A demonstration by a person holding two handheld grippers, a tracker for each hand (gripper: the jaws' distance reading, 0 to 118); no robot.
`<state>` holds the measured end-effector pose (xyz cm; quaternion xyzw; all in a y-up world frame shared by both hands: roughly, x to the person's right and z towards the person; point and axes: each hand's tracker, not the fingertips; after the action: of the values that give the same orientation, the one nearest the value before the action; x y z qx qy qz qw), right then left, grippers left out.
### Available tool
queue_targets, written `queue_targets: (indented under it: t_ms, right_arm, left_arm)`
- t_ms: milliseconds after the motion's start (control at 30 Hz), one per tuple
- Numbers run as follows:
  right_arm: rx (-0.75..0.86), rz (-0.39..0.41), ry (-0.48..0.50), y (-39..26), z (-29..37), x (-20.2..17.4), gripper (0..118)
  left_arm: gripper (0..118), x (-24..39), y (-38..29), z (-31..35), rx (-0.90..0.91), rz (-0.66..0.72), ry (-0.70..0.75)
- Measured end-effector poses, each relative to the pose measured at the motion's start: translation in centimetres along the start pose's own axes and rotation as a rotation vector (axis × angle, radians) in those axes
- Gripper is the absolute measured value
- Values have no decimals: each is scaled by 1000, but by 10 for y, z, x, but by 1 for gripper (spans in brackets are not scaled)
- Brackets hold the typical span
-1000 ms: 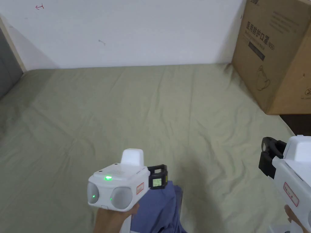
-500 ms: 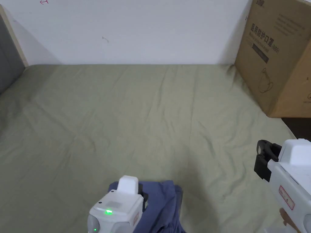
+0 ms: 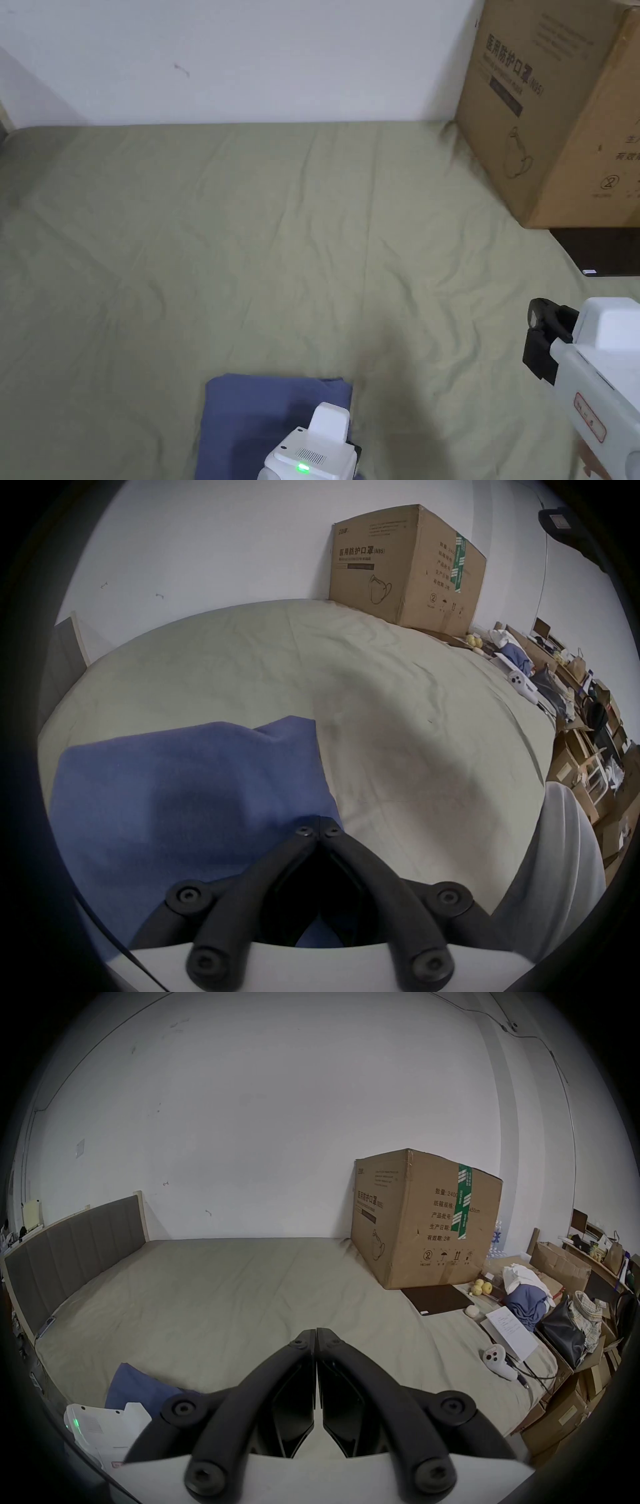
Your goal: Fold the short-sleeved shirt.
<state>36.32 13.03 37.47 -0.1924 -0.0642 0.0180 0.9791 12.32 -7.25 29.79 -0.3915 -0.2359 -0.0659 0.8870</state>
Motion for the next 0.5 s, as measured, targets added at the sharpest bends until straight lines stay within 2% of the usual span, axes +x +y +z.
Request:
queue_targets:
  t_ms: [167, 233, 300, 500]
  right_arm:
    - [-1, -2, -3, 2, 3, -1, 0]
    - [9, 0, 2, 6, 5, -4, 0]
    - [23, 6, 12, 11, 7, -9, 0]
    - [80, 10, 47, 28, 11, -30, 0]
  left_arm:
    - [0, -11, 14, 11, -9, 21, -34]
    - [0, -20, 27, 30, 86, 115, -69]
    - [0, -34, 40, 46, 174, 141, -60]
    - [0, -75, 94, 122, 421, 63, 5]
